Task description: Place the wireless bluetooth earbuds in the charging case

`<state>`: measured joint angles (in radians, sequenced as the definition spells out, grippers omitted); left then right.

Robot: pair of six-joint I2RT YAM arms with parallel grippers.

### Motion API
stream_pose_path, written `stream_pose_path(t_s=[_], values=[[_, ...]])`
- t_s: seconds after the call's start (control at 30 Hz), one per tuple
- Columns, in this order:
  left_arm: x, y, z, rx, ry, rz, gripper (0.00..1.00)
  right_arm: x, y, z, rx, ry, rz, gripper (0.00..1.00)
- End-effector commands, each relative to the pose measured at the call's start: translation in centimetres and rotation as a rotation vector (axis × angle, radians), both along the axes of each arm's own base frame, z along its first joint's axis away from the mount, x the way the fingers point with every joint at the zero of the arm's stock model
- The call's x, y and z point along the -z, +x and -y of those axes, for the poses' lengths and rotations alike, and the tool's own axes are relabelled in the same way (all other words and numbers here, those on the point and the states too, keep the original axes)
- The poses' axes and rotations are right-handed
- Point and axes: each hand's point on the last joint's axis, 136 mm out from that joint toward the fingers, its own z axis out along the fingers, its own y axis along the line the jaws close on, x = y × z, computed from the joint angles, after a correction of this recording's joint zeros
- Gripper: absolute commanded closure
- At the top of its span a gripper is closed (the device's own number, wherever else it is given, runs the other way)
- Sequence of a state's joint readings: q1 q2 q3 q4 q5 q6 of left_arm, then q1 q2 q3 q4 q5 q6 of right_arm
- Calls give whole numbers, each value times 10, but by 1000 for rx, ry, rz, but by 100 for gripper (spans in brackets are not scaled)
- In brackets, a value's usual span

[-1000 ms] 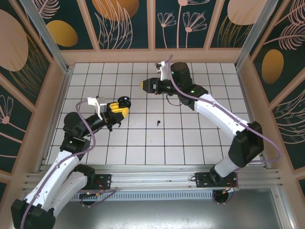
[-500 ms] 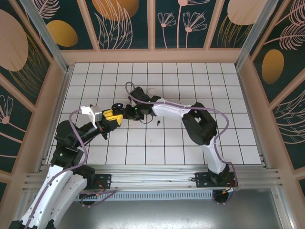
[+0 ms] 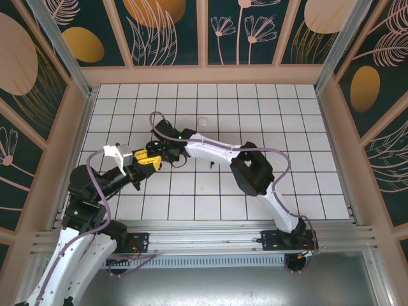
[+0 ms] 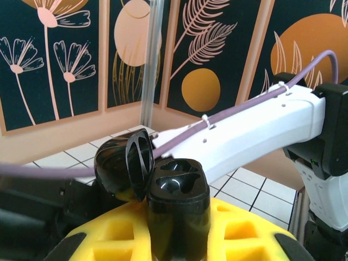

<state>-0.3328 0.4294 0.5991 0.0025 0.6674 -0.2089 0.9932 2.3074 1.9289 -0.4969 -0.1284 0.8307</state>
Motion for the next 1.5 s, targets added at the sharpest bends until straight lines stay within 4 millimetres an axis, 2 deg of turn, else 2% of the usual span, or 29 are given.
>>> stream_pose_path(t_s=[0.0,0.27,0.87,1.07,1.47], values=[[-13,-7,-3,-3,-6,47,91,16,3,9,78,-82,-1,65],[-11,-12,-4,4,-6,49,91,24,-1,-2,92,-63,-10,70],[-7,-12,-3,6,0,50,91,51,-6,-8,63,-135,-20,73],[-6,-13,-4,2,-8,51,91,54,-7,-6,55,-160,-5,73],[-4,-12,-5,-9,-3,44,91,62,-15,-4,4,-215,0,85]])
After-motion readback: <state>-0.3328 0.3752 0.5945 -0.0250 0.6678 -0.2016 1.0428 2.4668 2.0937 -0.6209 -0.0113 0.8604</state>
